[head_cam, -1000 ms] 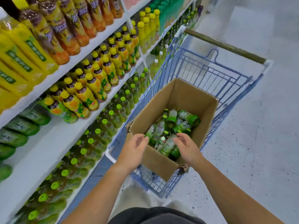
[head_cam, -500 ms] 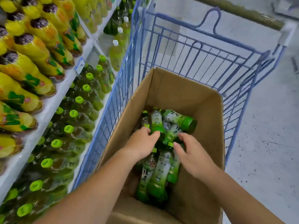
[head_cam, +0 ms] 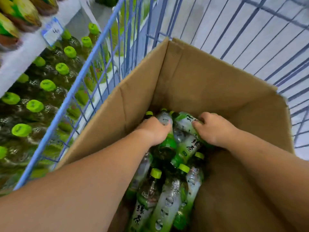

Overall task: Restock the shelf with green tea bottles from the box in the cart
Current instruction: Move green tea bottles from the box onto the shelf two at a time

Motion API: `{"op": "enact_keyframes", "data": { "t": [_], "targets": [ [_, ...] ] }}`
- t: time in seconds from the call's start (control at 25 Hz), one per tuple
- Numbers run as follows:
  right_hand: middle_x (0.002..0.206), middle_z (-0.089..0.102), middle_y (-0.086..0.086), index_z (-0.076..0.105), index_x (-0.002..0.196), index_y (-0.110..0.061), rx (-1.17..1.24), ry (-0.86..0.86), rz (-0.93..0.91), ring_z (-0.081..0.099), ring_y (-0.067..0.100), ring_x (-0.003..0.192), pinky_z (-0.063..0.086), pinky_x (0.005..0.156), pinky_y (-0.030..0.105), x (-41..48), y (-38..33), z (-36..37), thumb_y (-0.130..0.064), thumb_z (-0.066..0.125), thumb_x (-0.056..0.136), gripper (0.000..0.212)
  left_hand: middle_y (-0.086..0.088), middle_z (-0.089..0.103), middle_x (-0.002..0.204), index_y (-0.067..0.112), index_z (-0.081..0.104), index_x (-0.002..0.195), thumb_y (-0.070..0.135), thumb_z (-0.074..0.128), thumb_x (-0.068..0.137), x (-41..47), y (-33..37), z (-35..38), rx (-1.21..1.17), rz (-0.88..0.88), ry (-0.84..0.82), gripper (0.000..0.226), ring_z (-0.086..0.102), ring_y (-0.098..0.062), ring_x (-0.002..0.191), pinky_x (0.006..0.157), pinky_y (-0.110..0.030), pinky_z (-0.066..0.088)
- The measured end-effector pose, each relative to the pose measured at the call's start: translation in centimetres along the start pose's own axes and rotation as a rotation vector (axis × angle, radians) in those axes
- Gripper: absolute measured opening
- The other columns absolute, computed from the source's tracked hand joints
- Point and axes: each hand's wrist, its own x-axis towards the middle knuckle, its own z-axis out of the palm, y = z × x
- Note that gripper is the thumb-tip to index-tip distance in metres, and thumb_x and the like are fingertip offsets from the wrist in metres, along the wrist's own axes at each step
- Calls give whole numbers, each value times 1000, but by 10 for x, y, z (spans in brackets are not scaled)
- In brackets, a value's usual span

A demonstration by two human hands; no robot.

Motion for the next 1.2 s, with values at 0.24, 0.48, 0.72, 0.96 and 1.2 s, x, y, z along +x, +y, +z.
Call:
{"op": "enact_keyframes", "data": {
  "t": [0.24, 0.48, 0.72, 0.96, 1.2],
  "targets": [
    [129, 60, 14, 55, 129, -10, -66, -146, 66, 57, 32, 114, 40, 80, 29, 35, 8, 7, -46, 61, 95, 50, -13, 50, 147, 9, 47, 146, 64, 71, 75, 31, 11, 10, -48, -130, -130, 92, 56, -32, 125, 97, -34, 49],
    [104, 68, 9, 68, 108, -8, 204, -257, 135, 66, 27, 93, 56, 83, 36, 51, 18, 6, -37, 83, 79, 43, -13, 59, 133, 7, 52, 138, 47, 82, 69, 29, 20, 13, -213, -178, -133, 86, 64, -30, 111, 92, -39, 57],
    [92, 72, 9, 70, 87, -13, 304, -182, 48, 65, 24, 82, 45, 65, 28, 53, 7, 26, -33, 77, 81, 23, -11, 76, 83, 10, 73, 96, 37, 79, 61, -14, 14, -5, -755, -179, -56, 45, 75, -26, 66, 61, -38, 63],
    [116, 61, 10, 58, 114, -7, 569, -288, 151, 58, 28, 98, 45, 83, 33, 59, -3, 31, -30, 73, 86, 40, -14, 64, 69, 8, 69, 83, 27, 67, 64, -63, 2, -20, -975, -67, -84, 27, 65, -28, 54, 52, -36, 55],
    [103, 73, 27, 57, 126, 3, 856, -483, 304, 74, 42, 88, 58, 82, 61, 14, -12, 39, -8, 82, 77, 56, -14, 78, 86, 11, 76, 99, 23, 82, 80, -107, -5, -12, -1079, -145, -116, 24, 76, -30, 72, 61, -38, 59]
  ]
}}
